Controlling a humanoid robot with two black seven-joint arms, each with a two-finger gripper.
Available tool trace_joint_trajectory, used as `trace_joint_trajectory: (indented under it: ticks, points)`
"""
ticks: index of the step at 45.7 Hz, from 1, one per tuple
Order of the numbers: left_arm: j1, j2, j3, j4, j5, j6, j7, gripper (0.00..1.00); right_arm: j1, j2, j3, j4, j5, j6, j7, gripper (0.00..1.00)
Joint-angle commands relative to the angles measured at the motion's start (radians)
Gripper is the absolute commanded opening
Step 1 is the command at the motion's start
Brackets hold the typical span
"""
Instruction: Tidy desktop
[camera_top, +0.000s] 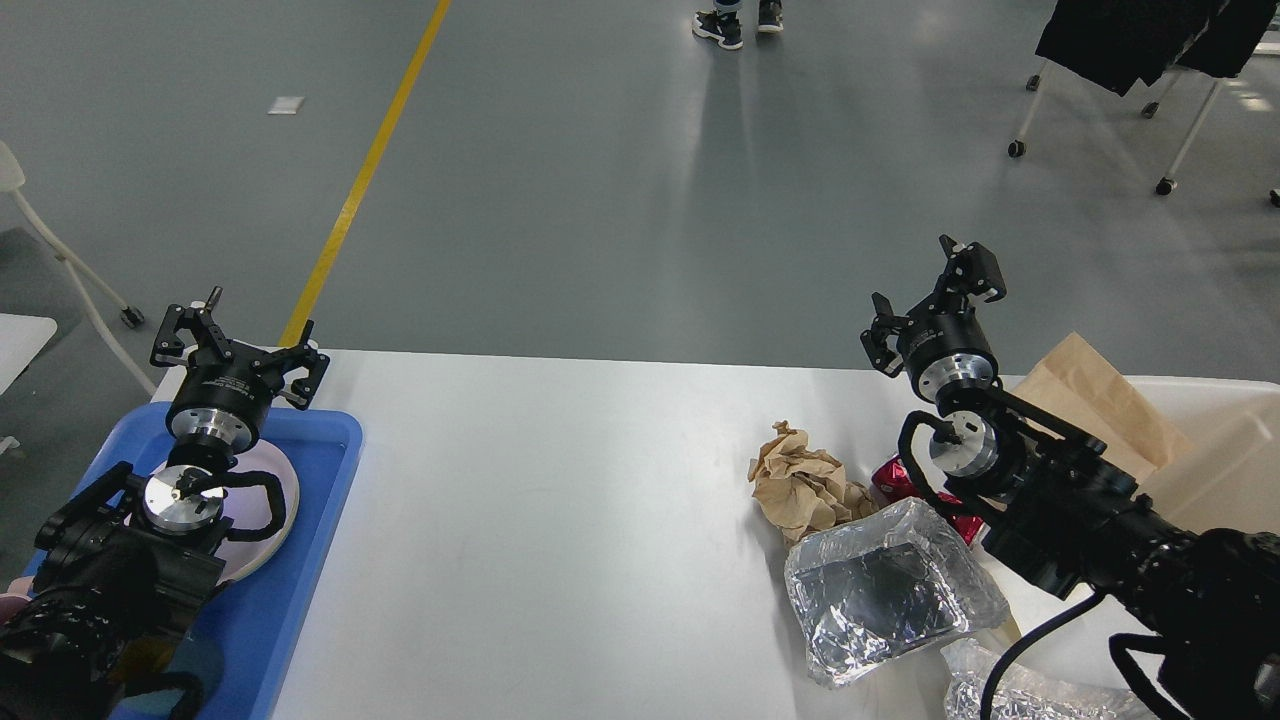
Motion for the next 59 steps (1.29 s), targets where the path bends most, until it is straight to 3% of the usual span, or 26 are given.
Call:
trace_joint_trajectory:
  ticks: [1,16,23,27,31,33,34,39,43,46,53,59]
  points:
    - [0.0,0.0,0.0,0.0,0.0,0.0,0.0,0.96,0.0,-0.017,0.0,0.001,0.0,0.001,0.0,1.0]
    - [0.0,0.0,0.0,0.0,0.0,0.0,-0.002,0.96,0.046,-0.107,-0.069,0.024,-0.064,0.009,-0.003,1.0]
    - [0.0,0.0,0.0,0.0,0.0,0.0,0.0,0.96,0.138,-0.181,-0.394,0.096,-0.337,0.023,-0.019,1.0]
    - [0.0,0.0,0.0,0.0,0.0,0.0,0.0,0.96,0.205,-0.198,-0.61,0.119,-0.417,0.023,-0.052,1.0]
    - [0.0,0.0,0.0,0.0,0.0,0.0,0.0,0.96,0.273,-0.21,-0.793,0.117,-0.417,0.036,-0.141,1.0]
    - [0.0,0.0,0.0,0.0,0.0,0.0,0.0,0.96,0.313,-0.21,-0.871,0.116,-0.413,0.058,-0.222,1.0]
    - [0.0,0.0,0.0,0.0,0.0,0.0,0.0,0.96,0.343,-0.21,-0.928,0.114,-0.41,0.082,-0.3,1.0]
    - [0.0,0.0,0.0,0.0,0.0,0.0,0.0,0.96,0.397,-0.209,-1.023,0.119,-0.397,0.144,-0.529,1.0]
    - [0.0,0.0,0.0,0.0,0.0,0.0,0.0,0.96,0.439,-0.203,-1.088,0.122,-0.39,0.153,-0.655,1.0]
    - [0.0,0.0,0.0,0.0,0.0,0.0,0.0,0.96,0.479,-0.198,-1.144,0.131,-0.39,0.156,-0.686,1.0]
    - [0.0,0.0,0.0,0.0,0.0,0.0,0.0,0.96,0.586,-0.155,-1.316,0.205,-0.371,0.161,-0.686,1.0]
    - [0.0,0.0,0.0,0.0,0.0,0.0,0.0,0.96,0.727,-0.117,-1.462,0.352,-0.347,0.21,-0.684,1.0]
